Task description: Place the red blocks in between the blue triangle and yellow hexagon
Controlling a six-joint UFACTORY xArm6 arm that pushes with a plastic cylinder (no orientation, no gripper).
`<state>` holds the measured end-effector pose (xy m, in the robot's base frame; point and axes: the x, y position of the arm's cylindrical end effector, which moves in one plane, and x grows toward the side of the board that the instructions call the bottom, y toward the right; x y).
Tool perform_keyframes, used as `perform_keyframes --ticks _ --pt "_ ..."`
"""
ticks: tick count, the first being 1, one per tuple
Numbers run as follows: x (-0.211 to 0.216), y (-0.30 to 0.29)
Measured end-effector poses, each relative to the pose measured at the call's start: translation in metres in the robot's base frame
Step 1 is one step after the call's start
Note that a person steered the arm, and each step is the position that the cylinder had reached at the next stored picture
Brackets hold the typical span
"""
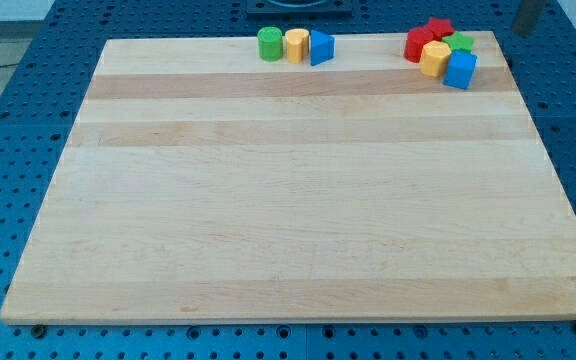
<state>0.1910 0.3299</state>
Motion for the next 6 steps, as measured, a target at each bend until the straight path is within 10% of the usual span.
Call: perform_keyframes --ticks 6 --pt "0.006 -0.127"
